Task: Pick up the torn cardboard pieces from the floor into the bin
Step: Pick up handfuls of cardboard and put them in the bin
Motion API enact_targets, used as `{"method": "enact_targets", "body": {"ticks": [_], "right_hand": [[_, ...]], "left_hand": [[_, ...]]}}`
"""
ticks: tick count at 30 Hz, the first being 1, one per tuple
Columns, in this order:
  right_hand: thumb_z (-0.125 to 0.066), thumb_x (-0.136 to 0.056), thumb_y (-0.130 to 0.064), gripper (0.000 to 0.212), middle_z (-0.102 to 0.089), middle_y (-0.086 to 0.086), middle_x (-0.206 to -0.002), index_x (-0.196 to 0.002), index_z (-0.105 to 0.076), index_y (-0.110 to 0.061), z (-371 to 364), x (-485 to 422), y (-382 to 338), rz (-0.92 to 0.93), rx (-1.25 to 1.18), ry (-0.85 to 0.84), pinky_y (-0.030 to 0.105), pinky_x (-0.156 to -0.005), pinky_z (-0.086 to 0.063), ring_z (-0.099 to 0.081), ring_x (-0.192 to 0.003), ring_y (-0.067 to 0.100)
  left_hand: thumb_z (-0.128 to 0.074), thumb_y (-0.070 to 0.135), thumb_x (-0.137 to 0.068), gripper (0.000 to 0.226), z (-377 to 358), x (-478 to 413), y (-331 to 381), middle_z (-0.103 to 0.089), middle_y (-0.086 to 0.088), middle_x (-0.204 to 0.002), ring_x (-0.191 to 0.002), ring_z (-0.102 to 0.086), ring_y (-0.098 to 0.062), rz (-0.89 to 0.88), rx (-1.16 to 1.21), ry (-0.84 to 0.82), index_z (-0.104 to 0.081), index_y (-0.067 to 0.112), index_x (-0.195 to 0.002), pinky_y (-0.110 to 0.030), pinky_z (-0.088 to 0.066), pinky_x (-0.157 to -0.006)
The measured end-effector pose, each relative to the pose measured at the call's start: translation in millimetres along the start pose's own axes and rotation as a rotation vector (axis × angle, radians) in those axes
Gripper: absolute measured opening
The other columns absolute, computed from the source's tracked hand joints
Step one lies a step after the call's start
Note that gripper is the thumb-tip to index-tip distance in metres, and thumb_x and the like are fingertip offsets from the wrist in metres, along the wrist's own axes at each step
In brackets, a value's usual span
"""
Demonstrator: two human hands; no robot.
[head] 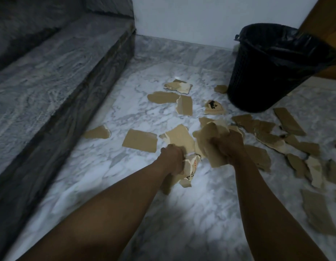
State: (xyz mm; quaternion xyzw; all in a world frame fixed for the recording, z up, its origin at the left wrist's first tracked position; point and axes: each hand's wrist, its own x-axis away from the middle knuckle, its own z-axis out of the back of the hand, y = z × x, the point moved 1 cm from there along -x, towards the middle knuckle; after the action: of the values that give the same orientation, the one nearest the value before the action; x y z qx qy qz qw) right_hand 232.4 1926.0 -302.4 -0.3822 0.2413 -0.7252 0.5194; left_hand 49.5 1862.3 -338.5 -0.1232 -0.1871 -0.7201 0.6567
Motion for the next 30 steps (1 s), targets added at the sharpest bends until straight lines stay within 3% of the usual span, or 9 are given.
{"method": "enact_targets", "body": {"ticks": [4,7,10,12,15,18,21,25,30], "right_hand": [[-0.074,-0.078,-0.022,0.048,-0.066,0.017,-0.111,-0.118,-0.063,0.002,-6.1,9.5,-1.1,0.112,0.033,0.030,0.051,-0.090,-0.053,-0.063,-0.105,0.036],[-0.079,-0.073,-0.029,0.063,-0.064,0.015,-0.117,-0.123,-0.059,0.004,-10.2,7.2,-8.5,-0.003,-0.190,0.011,0.051,-0.088,-0.056,-0.064,-0.103,0.032],[-0.085,-0.048,-0.049,0.098,-0.064,0.015,-0.123,-0.127,-0.058,0.001,-25.4,-18.3,-11.2,-0.023,-0.399,-0.076,0.051,-0.084,-0.059,-0.067,-0.102,0.029],[-0.089,-0.053,-0.037,0.088,-0.067,0.017,-0.118,-0.125,-0.058,0.003,-43.3,-23.6,-22.3,-0.061,-0.493,-0.174,0.055,-0.081,-0.058,-0.069,-0.099,0.033],[-0.083,-0.074,-0.029,0.061,-0.065,0.014,-0.118,-0.121,-0.060,0.003,-74.4,-5.6,-27.2,-0.081,-0.074,-0.305,0.037,-0.086,-0.054,-0.064,-0.109,0.034],[-0.073,-0.082,-0.048,0.074,-0.042,0.016,-0.137,-0.137,-0.046,-0.006,-100.9,5.5,-7.4,-0.105,0.410,-0.160,0.037,-0.097,-0.042,-0.045,-0.126,0.035],[-0.071,-0.082,-0.053,0.075,-0.038,0.015,-0.138,-0.137,-0.046,-0.009,-108.1,5.9,-5.8,-0.106,0.431,-0.130,0.039,-0.099,-0.040,-0.040,-0.127,0.035],[-0.079,-0.074,-0.048,0.071,-0.058,0.014,-0.129,-0.128,-0.054,-0.009,-112.5,-2.3,-7.0,-0.063,0.321,-0.157,0.043,-0.095,-0.050,-0.056,-0.118,0.035],[-0.078,-0.080,-0.038,0.066,-0.059,0.019,-0.129,-0.129,-0.052,-0.002,-116.5,-1.3,-1.5,0.039,0.312,-0.163,0.032,-0.077,-0.046,-0.060,-0.113,0.036]], "left_hand": [[-0.072,0.022,-0.082,0.043,9.9,-2.0,11.0,-0.063,-0.011,-0.120,-0.114,-0.059,-0.030,-0.026,0.021,-0.064,-0.059,0.007,-0.120,-0.035,-0.048,-0.090],[-0.076,0.015,-0.078,0.050,24.2,2.8,0.1,-0.065,-0.012,-0.116,-0.109,-0.063,-0.029,-0.073,0.230,-0.079,-0.057,0.007,-0.124,-0.032,-0.051,-0.083],[-0.070,0.017,-0.083,0.044,49.9,0.2,-39.7,-0.066,-0.014,-0.117,-0.104,-0.064,-0.029,0.027,0.278,-0.053,-0.060,0.008,-0.125,-0.032,-0.053,-0.079],[-0.068,0.023,-0.084,0.032,62.8,-6.9,-75.5,-0.067,-0.015,-0.111,-0.097,-0.065,-0.032,0.137,0.247,0.039,-0.068,0.007,-0.112,-0.035,-0.054,-0.076],[-0.065,0.029,-0.085,0.031,53.9,-14.0,-112.2,-0.067,-0.014,-0.108,-0.099,-0.064,-0.033,0.209,0.253,0.085,-0.068,0.007,-0.106,-0.035,-0.052,-0.077],[-0.060,0.034,-0.085,0.040,24.2,-25.3,-129.5,-0.052,-0.015,-0.128,-0.120,-0.051,-0.037,0.269,0.201,0.025,-0.060,0.012,-0.118,-0.044,-0.046,-0.097],[-0.060,0.031,-0.084,0.046,16.8,-34.0,-136.1,-0.030,-0.014,-0.144,-0.134,-0.028,-0.039,0.291,0.124,-0.005,-0.054,0.017,-0.127,-0.049,-0.036,-0.107],[-0.059,0.038,-0.085,0.045,28.0,-33.2,-141.0,-0.050,-0.014,-0.131,-0.120,-0.046,-0.035,0.248,0.103,-0.064,-0.054,0.014,-0.123,-0.046,-0.041,-0.102],[-0.070,0.043,-0.080,0.064,32.6,-14.3,-147.3,-0.053,-0.010,-0.126,-0.118,-0.046,-0.035,0.271,0.114,0.095,-0.041,0.014,-0.129,-0.044,-0.038,-0.096]]}}
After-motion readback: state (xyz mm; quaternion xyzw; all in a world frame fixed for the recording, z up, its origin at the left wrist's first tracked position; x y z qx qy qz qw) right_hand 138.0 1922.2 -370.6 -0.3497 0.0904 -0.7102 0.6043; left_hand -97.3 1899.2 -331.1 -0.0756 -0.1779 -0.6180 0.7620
